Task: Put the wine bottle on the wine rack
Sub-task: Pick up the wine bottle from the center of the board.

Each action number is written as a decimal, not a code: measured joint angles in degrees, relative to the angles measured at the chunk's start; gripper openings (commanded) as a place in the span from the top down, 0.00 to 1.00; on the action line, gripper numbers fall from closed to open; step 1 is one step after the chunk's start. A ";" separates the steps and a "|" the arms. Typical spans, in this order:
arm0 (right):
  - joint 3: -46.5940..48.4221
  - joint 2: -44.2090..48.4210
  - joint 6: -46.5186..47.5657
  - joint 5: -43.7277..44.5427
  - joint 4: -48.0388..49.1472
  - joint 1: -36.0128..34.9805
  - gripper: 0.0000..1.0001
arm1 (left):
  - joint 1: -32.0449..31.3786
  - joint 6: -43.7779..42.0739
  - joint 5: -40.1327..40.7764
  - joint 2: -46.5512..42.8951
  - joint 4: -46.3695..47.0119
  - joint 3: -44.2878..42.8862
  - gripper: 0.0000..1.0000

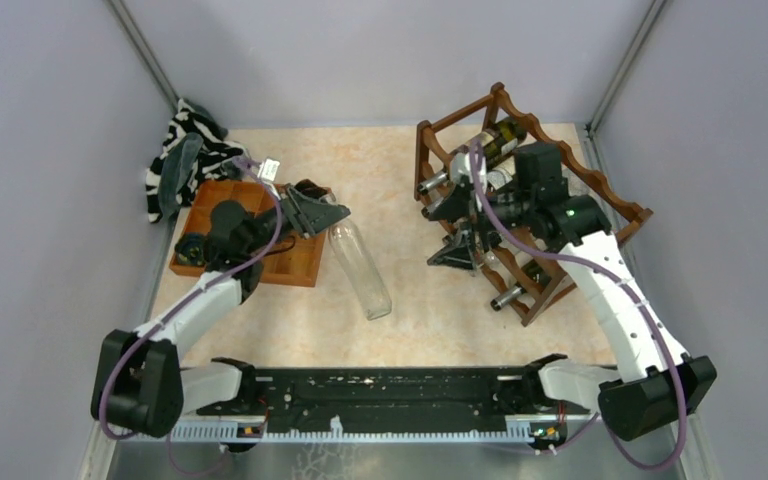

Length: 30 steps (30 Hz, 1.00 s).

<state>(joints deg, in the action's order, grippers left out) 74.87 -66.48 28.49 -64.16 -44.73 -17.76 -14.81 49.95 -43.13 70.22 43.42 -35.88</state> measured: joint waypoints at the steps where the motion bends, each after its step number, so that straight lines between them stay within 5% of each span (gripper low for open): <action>1: -0.79 -0.09 0.00 0.68 0.28 -1.64 0.02 | -0.39 0.72 -0.13 -1.40 0.68 0.83 1.00; 11: -6.38 -4.35 -3.65 3.50 4.68 -9.84 0.02 | -10.14 2.23 8.96 -14.34 8.68 8.13 1.00; 30: -16.22 -6.23 -21.20 -0.59 21.35 -13.09 0.02 | -24.04 -2.73 31.80 -12.26 11.96 8.41 1.00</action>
<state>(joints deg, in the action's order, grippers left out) 58.65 -72.71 7.29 -64.75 -23.38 -30.85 -38.85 47.22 -11.33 57.95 55.37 -27.46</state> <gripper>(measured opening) 0.984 0.402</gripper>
